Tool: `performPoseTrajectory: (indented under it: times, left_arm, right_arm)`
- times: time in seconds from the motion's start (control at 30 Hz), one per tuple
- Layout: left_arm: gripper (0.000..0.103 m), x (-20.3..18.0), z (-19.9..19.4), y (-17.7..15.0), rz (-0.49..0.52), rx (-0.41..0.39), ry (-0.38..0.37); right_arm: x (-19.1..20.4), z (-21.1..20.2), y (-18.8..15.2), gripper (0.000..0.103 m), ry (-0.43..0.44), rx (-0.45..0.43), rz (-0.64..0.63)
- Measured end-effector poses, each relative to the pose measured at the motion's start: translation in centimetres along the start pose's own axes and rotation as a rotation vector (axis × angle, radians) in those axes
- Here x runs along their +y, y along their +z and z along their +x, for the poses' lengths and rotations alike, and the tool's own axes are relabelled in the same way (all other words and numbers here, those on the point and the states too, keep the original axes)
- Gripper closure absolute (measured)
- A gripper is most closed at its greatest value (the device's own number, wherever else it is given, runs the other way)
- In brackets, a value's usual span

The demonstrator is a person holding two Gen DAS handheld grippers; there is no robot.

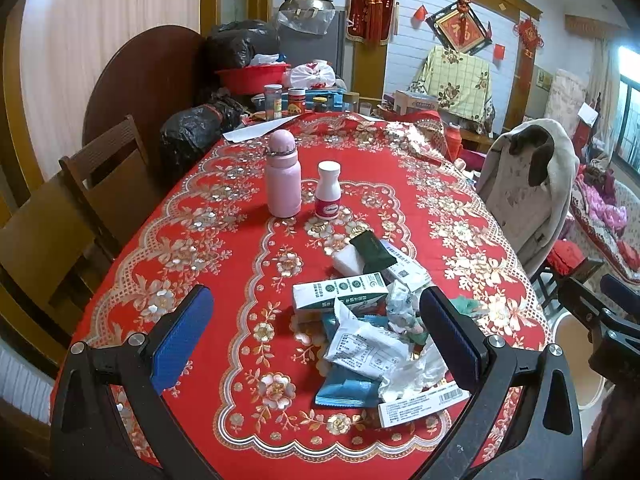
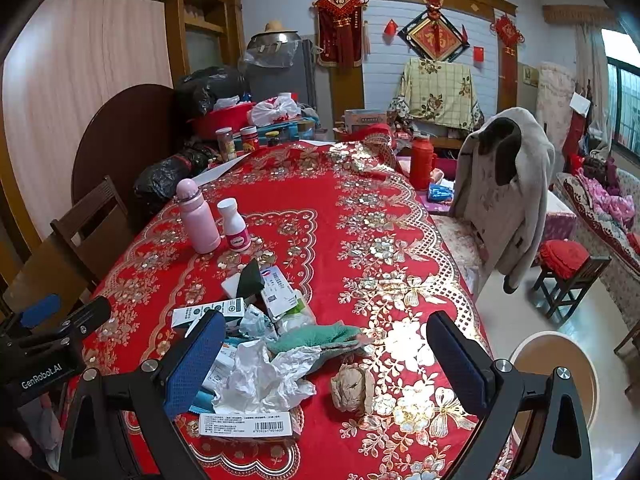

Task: Collect trash
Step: 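Move both tools toward the trash pile on the table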

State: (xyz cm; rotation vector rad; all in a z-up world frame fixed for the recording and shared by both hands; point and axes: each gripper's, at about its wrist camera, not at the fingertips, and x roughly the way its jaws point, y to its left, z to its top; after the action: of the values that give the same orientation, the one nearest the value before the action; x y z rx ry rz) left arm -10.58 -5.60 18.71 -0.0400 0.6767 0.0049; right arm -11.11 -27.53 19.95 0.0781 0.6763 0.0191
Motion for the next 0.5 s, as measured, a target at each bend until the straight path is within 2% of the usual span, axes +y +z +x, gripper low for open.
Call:
performPoseTrajectory:
  times: [0.5]
  left_arm:
    - [0.001,-0.57,0.3,0.19,-0.01,0.006,-0.022]
  right_arm:
    - [-0.79,0.66,0.24,0.003,-0.008,0.007,0.013]
